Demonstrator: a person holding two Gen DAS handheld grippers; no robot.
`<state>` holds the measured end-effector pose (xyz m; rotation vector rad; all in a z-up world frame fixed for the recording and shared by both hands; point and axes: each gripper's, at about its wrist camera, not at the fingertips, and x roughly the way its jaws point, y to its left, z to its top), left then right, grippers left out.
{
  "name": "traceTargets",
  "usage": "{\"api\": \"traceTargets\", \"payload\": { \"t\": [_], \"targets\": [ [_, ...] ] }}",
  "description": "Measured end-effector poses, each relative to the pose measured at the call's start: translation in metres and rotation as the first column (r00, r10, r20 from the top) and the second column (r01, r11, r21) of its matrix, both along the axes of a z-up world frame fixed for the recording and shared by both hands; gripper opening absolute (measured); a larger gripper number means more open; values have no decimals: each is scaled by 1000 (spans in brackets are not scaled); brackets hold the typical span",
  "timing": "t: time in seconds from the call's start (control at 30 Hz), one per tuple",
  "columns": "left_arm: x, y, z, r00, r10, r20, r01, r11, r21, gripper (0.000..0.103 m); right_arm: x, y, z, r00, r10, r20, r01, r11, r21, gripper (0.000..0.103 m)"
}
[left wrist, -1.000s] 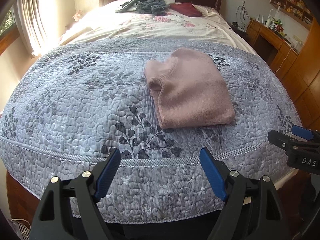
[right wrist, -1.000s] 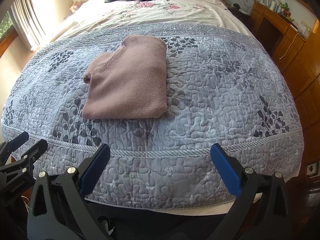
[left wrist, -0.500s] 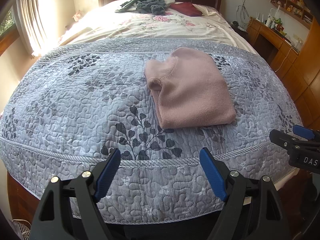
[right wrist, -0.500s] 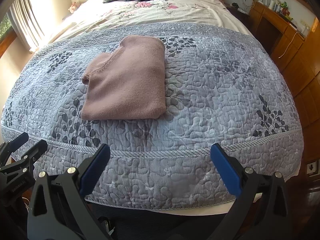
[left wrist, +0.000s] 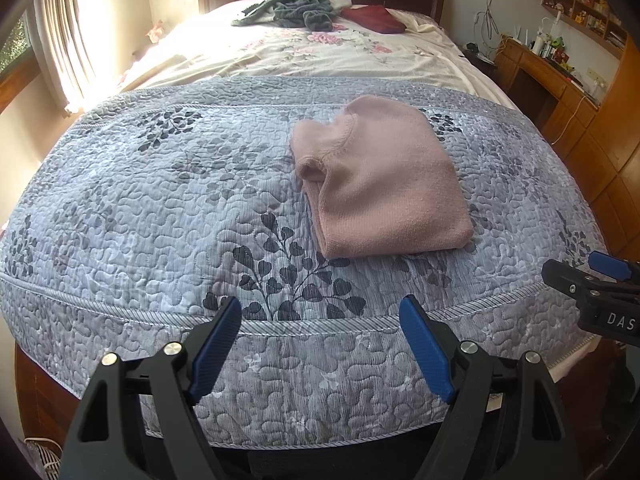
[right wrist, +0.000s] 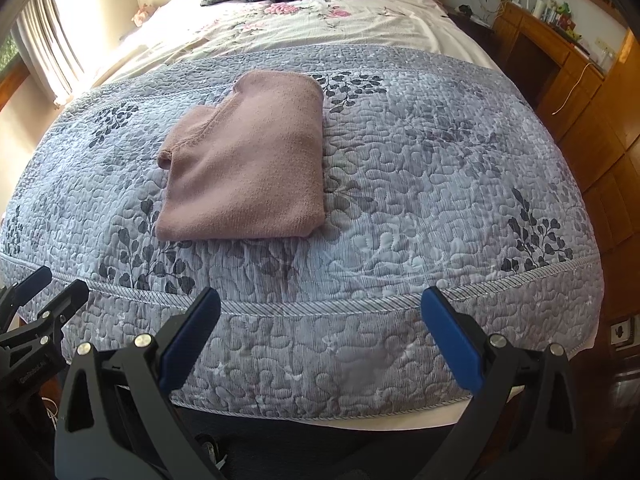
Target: Fold small clothes
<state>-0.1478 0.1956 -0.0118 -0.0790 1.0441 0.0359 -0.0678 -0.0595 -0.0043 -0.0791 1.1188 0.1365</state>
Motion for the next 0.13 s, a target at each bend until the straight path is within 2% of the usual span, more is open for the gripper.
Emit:
{"api": "traceTargets", "payload": {
  "t": [0.13],
  "targets": [
    [0, -1, 0, 1000, 0, 0, 0, 1000, 0, 81, 0, -1, 0, 1000, -1, 2, 1, 1000, -3, 100]
  ]
}}
